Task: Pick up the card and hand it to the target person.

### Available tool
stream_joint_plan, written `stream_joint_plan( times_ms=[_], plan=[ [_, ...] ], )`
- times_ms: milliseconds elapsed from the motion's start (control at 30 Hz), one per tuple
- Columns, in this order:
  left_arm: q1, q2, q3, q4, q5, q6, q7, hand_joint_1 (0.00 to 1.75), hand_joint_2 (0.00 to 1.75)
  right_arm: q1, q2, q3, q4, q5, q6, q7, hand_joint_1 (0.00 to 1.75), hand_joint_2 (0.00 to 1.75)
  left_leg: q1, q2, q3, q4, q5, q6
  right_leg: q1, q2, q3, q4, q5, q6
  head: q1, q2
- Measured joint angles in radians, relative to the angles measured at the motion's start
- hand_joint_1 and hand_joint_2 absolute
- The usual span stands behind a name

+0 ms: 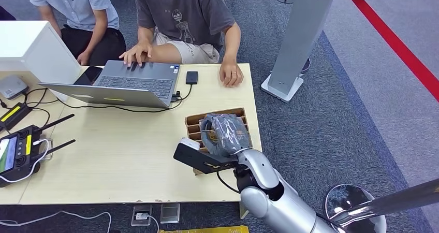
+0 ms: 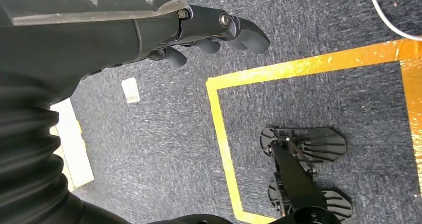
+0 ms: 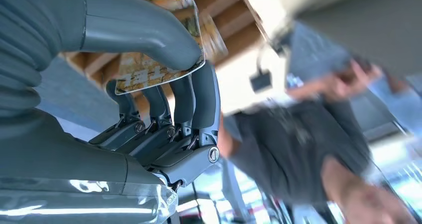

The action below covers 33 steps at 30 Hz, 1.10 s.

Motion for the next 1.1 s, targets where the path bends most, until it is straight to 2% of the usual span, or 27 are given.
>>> stream_joint_plan(
  times_ms=[233, 400, 500, 600, 767, 933, 1100],
  plan=[
    [0.0, 0.0, 0.0, 0.0, -0.004, -0.002, -0.003, 0.0, 1.75, 0.001, -0.035, -0.042, -0.144, -0.003, -0.004, -0.012, 1.45, 1.75, 0.0, 0.0, 0.0, 0.0, 0.0, 0.0, 0.0, 0.0, 0.0, 0.0, 0.0, 0.0, 0.0, 0.0],
    [0.0, 0.0, 0.0, 0.0, -0.019, -0.006, -0.006, 0.0, 1.75, -0.011, -0.041, -0.051, -0.139, -0.022, -0.007, -0.043, 1.45, 1.75, 0.0, 0.0, 0.0, 0.0, 0.0, 0.0, 0.0, 0.0, 0.001, 0.0, 0.0, 0.0, -0.001, 0.0],
    [-0.002, 0.0, 0.0, 0.0, -0.034, -0.009, -0.009, 0.0, 1.75, -0.05, -0.033, -0.05, -0.086, -0.032, -0.022, -0.085, 1.45, 1.75, 0.0, 0.0, -0.001, 0.0, 0.0, 0.0, 0.0, 0.0, 0.001, 0.001, 0.0, 0.0, 0.0, 0.0],
    [-0.004, 0.0, 0.0, 0.0, -0.048, -0.013, -0.014, 0.0, 1.75, -0.127, -0.005, -0.049, 0.022, -0.046, -0.052, -0.142, 1.45, 1.75, 0.0, 0.0, -0.001, 0.0, 0.001, -0.001, 0.0, 0.0, 0.0, 0.001, 0.001, -0.001, 0.0, 0.0],
    [-0.026, 0.0, -0.014, 0.0, -0.08, -0.027, -0.005, 0.0, 1.75, -0.352, 0.092, -0.047, 0.372, -0.062, -0.141, -0.269, 1.45, 1.75, 0.0, -0.001, -0.002, 0.0, 0.003, -0.001, 0.0, -0.001, 0.0, 0.002, 0.001, -0.001, -0.001, 0.0],
    [-0.036, 0.0, -0.024, 0.0, -0.086, -0.032, 0.01, 0.0, 1.75, -0.485, 0.162, -0.044, 0.632, -0.045, -0.145, -0.283, 1.45, 1.75, 0.0, -0.001, -0.002, 0.0, 0.003, -0.001, 0.0, -0.002, 0.0, 0.002, 0.001, -0.001, -0.001, 0.0],
    [-0.036, 0.0, -0.036, 0.0, -0.087, -0.032, 0.016, 0.0, 1.75, -0.538, 0.208, -0.043, 0.792, -0.039, -0.153, -0.291, 1.45, 1.75, 0.0, -0.001, -0.002, 0.0, 0.003, -0.001, 0.0, -0.002, -0.001, 0.002, 0.001, -0.001, 0.0, 0.0]
  ],
)
